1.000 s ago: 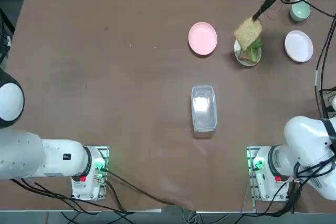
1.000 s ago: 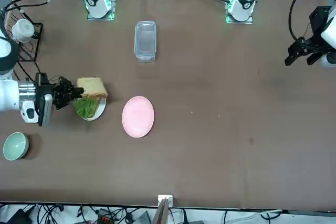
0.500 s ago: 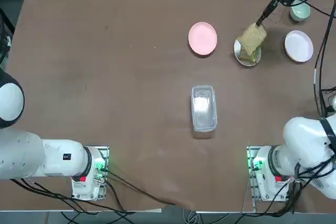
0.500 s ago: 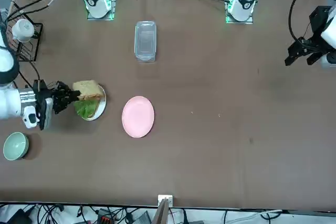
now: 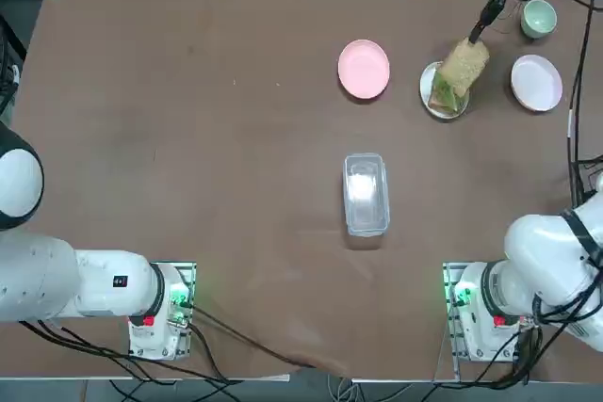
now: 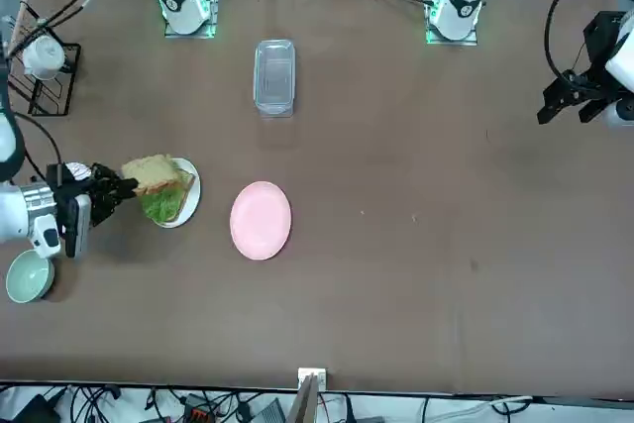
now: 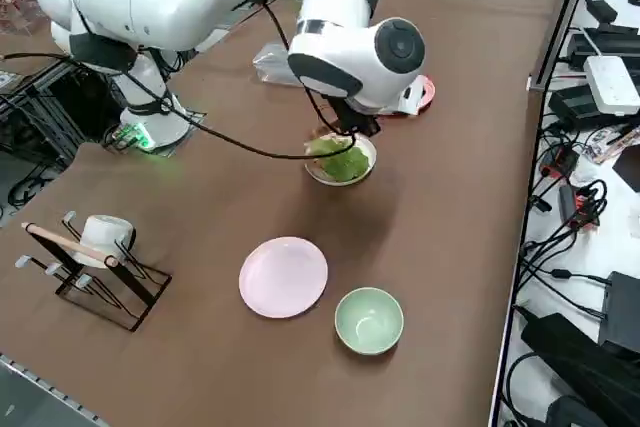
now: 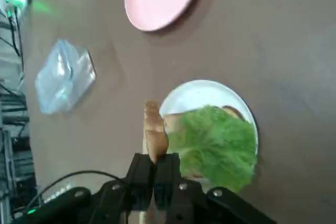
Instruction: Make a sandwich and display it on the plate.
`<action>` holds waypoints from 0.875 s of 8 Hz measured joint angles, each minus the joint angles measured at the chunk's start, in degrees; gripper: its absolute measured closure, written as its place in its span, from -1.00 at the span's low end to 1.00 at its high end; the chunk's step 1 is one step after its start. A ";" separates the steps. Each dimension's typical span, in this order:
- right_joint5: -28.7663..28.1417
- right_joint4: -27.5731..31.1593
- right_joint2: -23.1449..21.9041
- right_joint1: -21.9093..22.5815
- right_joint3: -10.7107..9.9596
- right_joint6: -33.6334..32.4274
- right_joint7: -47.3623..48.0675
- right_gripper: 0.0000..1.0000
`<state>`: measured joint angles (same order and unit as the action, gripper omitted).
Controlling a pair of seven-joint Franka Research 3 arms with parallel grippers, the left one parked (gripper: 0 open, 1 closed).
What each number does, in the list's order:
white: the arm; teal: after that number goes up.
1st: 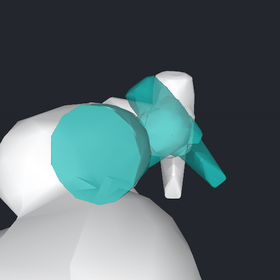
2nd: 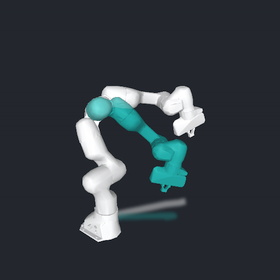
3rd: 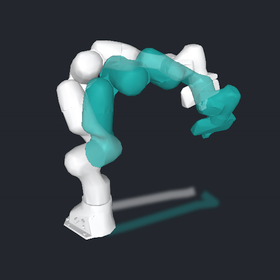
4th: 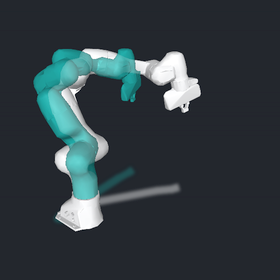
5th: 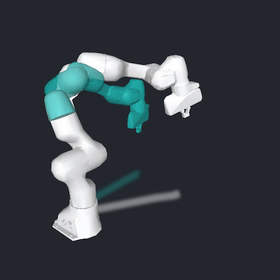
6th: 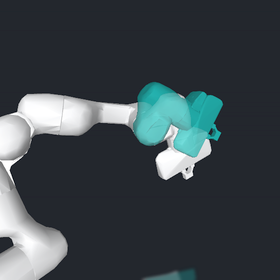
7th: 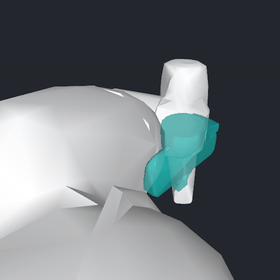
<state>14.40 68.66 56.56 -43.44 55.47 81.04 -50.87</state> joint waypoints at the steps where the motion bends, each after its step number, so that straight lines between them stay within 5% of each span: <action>1: 0.18 -0.67 0.14 1.18 -1.67 -0.24 -1.87 0.89; 7: 0.20 -1.35 1.26 1.90 -3.26 -1.50 -3.08 0.89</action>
<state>14.60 67.31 57.83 -41.54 52.21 79.54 -53.95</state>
